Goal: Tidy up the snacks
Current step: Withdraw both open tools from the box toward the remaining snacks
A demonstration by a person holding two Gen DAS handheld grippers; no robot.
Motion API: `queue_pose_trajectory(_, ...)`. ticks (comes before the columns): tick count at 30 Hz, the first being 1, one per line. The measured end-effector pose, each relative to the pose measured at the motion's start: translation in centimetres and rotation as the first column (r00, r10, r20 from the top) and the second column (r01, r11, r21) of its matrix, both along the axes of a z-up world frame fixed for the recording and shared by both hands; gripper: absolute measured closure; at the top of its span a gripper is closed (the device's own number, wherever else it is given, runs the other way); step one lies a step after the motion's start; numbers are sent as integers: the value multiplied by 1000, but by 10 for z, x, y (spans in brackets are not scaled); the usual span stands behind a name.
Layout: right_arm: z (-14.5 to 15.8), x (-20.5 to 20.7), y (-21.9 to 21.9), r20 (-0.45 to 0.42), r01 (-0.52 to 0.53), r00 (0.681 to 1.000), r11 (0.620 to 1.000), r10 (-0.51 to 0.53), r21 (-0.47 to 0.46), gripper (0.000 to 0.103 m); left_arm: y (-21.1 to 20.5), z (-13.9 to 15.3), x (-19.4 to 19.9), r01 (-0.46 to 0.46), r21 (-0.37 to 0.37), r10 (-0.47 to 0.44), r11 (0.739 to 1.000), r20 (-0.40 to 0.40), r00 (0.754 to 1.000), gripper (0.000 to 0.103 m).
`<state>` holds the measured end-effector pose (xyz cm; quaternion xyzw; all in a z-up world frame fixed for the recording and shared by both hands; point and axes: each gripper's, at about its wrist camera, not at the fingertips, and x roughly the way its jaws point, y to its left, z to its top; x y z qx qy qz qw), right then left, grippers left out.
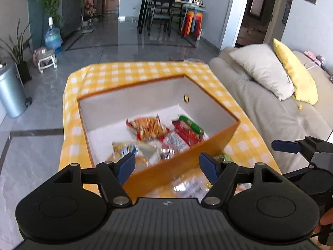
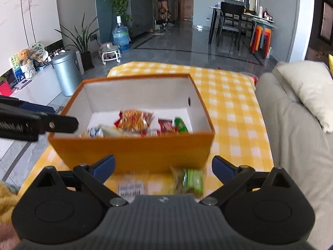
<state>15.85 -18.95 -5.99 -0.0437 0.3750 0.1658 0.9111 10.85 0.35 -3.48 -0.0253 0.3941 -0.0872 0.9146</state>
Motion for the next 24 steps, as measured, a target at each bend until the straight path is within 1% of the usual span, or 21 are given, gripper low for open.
queue_pose_trajectory(4, -10, -17, -10, -13, 31, 999, 999, -31, -35, 7, -6, -8, -16, 7, -16, -8, 1000, -20, 1000, 23)
queue_pose_trajectory(8, -19, -32, -24, -25, 61, 998, 997, -62, -50, 7, -12, -16, -27, 4, -35, -6, 999, -38, 999, 25)
queue_pose_trajectory(15, -38, -51, -41, -46, 87, 995, 994, -90, -73, 7, -31, -32, -41, 4, -9, -4, 1000, -69, 998, 25)
queue_pose_trajectory(20, -50, -55, -46, -71, 91, 993, 991, -98, -95, 7, -39, -49, -44, 1, -8, -1, 1000, -102, 995, 25)
queue_pose_trajectory(24, -58, -49, -53, -113, 113, 986, 991, -121, -73, 6, -42, -61, -45, -12, -28, 8, 1000, -125, 992, 25)
